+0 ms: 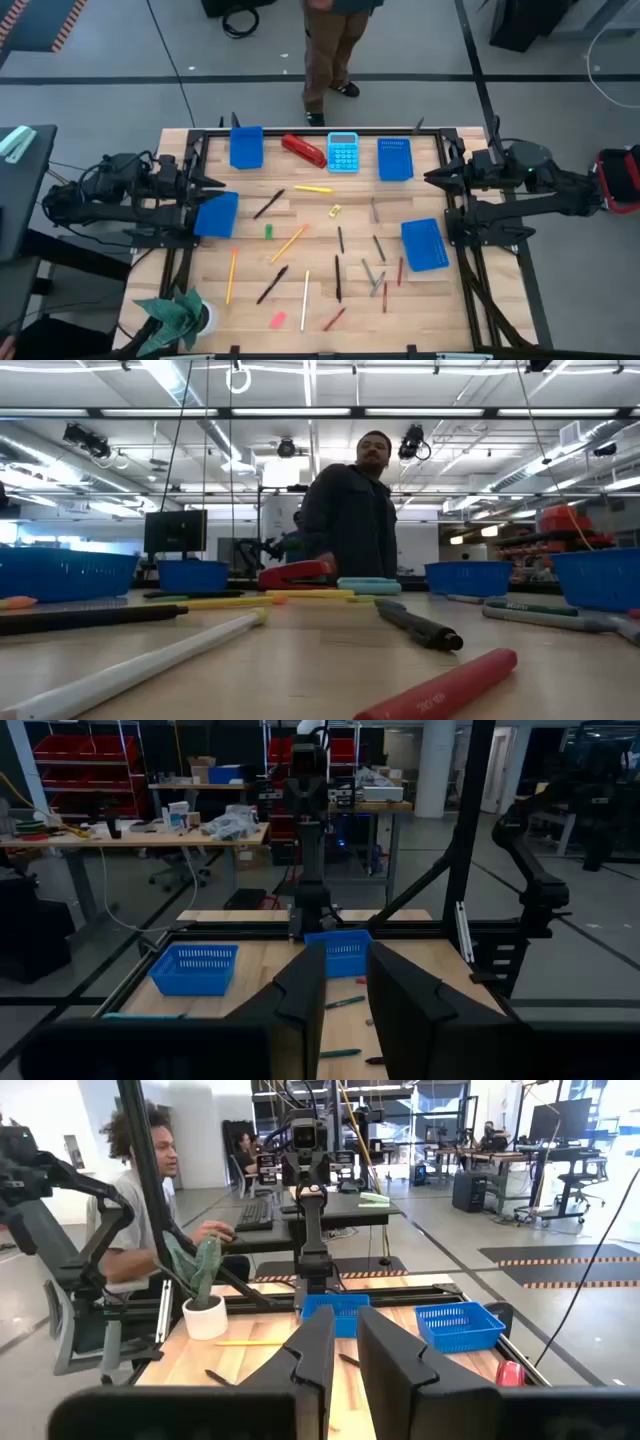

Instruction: Sort crayons/erasers/pens/pencils in bins

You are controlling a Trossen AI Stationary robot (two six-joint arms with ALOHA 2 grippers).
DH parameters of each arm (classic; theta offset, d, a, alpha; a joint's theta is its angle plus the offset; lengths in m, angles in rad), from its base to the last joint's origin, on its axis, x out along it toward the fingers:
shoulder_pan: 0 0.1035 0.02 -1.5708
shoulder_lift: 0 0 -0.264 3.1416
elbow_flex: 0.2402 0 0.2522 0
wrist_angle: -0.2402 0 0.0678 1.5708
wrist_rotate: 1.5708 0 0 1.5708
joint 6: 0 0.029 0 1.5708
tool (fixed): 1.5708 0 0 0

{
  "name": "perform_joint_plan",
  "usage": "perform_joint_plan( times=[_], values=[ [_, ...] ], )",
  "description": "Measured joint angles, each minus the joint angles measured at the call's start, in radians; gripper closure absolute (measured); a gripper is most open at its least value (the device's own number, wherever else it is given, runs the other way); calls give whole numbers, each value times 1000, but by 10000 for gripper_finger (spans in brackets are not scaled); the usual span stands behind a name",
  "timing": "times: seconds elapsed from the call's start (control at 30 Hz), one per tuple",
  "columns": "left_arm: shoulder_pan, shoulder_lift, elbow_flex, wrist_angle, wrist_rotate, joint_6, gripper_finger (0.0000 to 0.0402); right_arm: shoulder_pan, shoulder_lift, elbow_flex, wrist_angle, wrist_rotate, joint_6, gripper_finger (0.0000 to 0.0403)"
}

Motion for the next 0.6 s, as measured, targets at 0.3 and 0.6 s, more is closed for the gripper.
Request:
perform_joint_plan(
  times=[0.3,0.6],
  values=[
    [0,0,0,0,0,0,322,0,0,0,0,0,0,347],
    [0,0,0,0,0,0,318,0,0,0,0,0,0,347]
  ],
)
